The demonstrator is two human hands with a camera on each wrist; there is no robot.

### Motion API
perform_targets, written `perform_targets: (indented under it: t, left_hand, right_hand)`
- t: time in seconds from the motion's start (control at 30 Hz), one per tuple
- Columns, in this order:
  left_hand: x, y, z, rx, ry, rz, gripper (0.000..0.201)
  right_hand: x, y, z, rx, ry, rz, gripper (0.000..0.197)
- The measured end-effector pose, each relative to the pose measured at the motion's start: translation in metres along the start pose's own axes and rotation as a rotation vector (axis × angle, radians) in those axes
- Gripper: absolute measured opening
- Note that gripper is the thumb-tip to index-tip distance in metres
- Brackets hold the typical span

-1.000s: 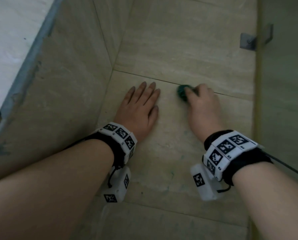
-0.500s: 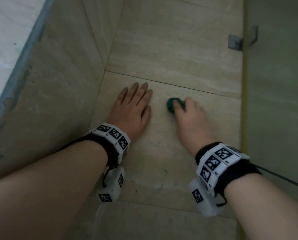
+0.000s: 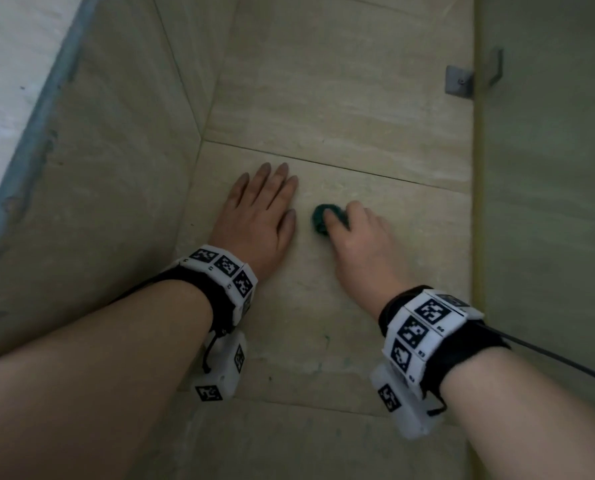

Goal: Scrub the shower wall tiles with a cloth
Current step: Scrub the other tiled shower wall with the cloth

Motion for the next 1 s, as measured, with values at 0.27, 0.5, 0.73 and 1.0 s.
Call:
perform_targets:
  t: [0.27, 0.5, 0.73, 1.0]
  left_hand:
    - [-0.002, -0.001, 0.000, -0.026, 0.024, -0.008, 0.060]
    - [0.000, 0.000, 0.000, 0.001, 0.008, -0.001, 0.058]
    - [-0.001, 0.000, 0.001, -0.008, 0.007, 0.003, 0.058]
    - [-0.001, 0.001, 0.001, -0.038, 0.019, 0.001, 0.063]
  right_hand:
    - [0.068, 0.003, 0.009, -0.129, -0.532, 0.168, 0.039]
    - [0.088, -0.002, 0.009, -0.223, -0.748, 0.115, 0.033]
    - [0.043, -0.002, 0.014, -0.156, -0.322, 0.066, 0.051]
    - [0.080, 0.004, 0.007, -0.208, -0.563, 0.201, 0.035]
Point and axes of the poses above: each hand's wrist, its own z-axis away from the middle knuckle, its own y-axis out of the back of the hand, x = y × z, the point moved 4 cm from there along -z, towards the middle knuckle, and after that the axes turned 4 degrees about z, right-handed, at the moved point
